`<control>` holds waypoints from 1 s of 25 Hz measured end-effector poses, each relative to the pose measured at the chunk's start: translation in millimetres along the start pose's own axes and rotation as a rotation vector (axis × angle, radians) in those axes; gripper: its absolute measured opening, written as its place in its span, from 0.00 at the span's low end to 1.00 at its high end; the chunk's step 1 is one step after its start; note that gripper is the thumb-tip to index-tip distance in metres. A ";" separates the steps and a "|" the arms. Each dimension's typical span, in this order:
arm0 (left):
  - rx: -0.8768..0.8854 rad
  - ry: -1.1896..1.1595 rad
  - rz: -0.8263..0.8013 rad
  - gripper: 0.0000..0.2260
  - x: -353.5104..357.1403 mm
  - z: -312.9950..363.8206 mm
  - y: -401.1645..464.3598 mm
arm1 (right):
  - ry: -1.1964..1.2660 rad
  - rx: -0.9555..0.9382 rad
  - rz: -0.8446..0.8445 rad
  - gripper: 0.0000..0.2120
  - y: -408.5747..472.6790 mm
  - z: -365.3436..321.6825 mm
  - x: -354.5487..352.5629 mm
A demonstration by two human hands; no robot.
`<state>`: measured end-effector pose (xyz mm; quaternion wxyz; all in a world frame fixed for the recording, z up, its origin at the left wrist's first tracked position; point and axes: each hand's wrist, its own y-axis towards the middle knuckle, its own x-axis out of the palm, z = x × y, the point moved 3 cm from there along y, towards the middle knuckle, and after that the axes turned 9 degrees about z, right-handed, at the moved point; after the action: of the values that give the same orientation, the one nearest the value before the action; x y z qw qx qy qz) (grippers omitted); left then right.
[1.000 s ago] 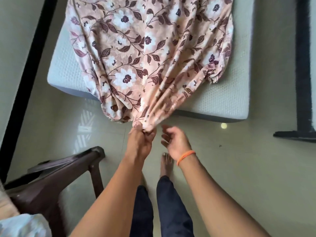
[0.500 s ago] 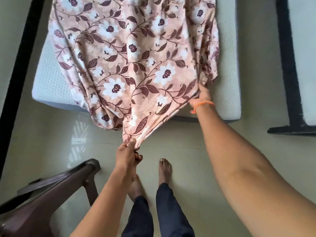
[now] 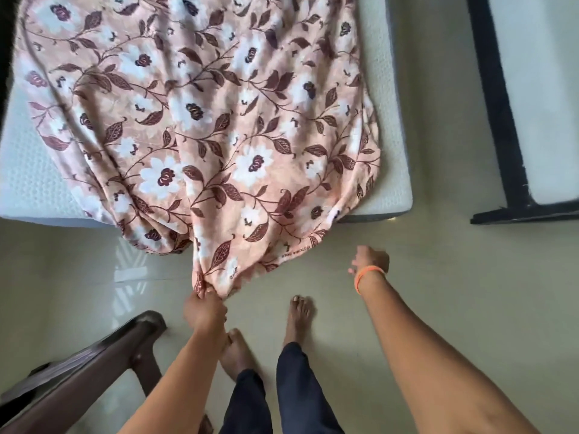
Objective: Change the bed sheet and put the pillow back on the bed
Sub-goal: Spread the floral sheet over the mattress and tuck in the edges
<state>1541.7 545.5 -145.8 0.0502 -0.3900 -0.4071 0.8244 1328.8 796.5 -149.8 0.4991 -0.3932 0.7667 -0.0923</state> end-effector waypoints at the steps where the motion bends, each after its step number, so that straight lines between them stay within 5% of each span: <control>1: -0.017 0.049 0.013 0.08 5.0 -1.2 -0.3 | -0.032 -0.190 0.031 0.10 3.7 -20.1 5.7; 4: -0.012 0.226 0.124 0.14 25.9 6.2 -13.3 | -0.069 -0.522 0.110 0.21 17.0 -95.2 31.2; 7: 0.314 0.202 0.132 0.06 54.1 43.5 -46.7 | -0.022 -0.406 0.063 0.25 46.2 -147.1 61.2; 9: 0.545 0.218 0.039 0.05 79.7 70.5 -70.3 | 0.046 -0.311 -0.123 0.21 65.5 -164.0 79.3; 11: 0.682 0.226 -0.027 0.06 112.1 95.5 -89.0 | 0.066 -0.383 -0.227 0.06 65.5 -176.1 80.7; 12: 0.721 0.203 -0.053 0.06 125.5 108.7 -100.0 | 0.066 -0.458 -0.212 0.07 56.8 -179.3 74.5; 14: 0.767 0.160 -0.134 0.05 150.0 130.8 -124.7 | 0.080 -0.629 -0.102 0.13 43.6 -166.4 51.0; 17: 0.882 0.186 -0.317 0.05 182.8 151.7 -165.8 | 0.168 -0.705 0.059 0.07 32.8 -114.0 1.8; 21: 1.017 0.444 -0.697 0.15 231.6 135.5 -213.5 | 0.289 -0.609 0.280 0.05 44.2 -74.8 -69.0; 25: 1.303 0.755 -0.654 0.24 251.4 110.9 -219.1 | 0.356 -0.309 0.530 0.08 131.9 -90.2 -98.9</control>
<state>1240.8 721.4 -101.2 0.6381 -0.3955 0.1046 0.6523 1204.9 931.6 -108.0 0.2987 -0.2291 0.9220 0.0904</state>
